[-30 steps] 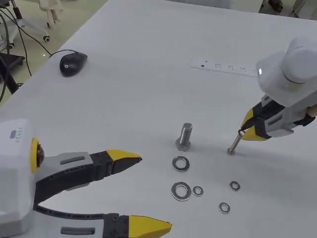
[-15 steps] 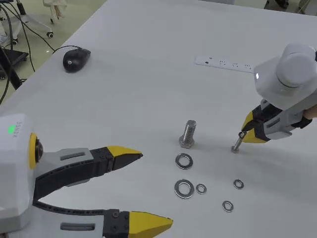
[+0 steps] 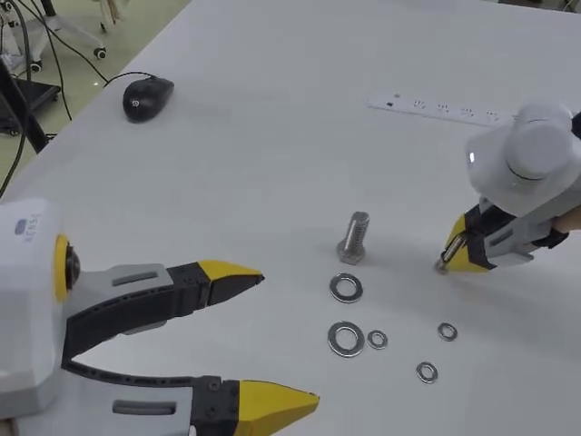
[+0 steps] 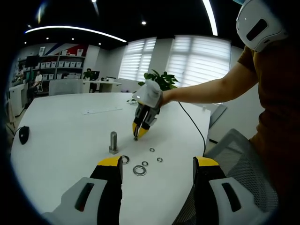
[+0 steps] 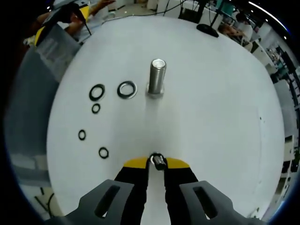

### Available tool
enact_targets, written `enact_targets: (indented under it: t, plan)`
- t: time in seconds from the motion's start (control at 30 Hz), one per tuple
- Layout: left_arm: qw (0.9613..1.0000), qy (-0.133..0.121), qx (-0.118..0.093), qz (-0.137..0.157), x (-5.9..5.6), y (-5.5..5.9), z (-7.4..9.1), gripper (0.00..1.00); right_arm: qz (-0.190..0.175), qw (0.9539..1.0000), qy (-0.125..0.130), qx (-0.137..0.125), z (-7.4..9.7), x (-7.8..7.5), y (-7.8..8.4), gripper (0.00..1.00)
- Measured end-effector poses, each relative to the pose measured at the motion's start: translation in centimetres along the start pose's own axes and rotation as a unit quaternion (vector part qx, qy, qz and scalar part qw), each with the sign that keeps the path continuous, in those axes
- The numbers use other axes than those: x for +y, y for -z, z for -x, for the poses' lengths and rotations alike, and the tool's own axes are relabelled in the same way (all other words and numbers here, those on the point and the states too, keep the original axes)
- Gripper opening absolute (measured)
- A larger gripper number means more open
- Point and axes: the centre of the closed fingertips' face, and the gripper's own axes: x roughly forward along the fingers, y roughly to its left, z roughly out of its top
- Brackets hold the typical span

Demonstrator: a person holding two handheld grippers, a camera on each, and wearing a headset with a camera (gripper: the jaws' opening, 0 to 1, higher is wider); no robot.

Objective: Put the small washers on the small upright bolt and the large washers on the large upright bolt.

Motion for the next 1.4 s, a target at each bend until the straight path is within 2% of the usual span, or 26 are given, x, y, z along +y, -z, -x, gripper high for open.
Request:
enact_targets:
  t: [0.27,0.5,0.9,1.4]
  plan:
    - [1.0000,-0.002,0.003,0.003,0.1,0.2,0.0,0.60,0.002,1.0000,-0.003,0.002,-0.7,0.2,0.4,0.13]
    - [1.0000,-0.004,0.002,0.004,0.1,0.2,0.1,0.60,0.001,1.0000,-0.001,-0.003,-0.6,0.3,0.5,0.18]
    - [1.0000,-0.003,0.003,-0.005,-0.4,-0.1,0.4,0.60,-0.009,0.9999,0.012,-0.001,1.3,1.0,1.5,0.18]
    - [0.9998,0.004,-0.003,-0.017,-1.5,-0.6,0.4,0.60,-0.023,0.9997,0.003,-0.011,2.3,4.7,1.2,0.18]
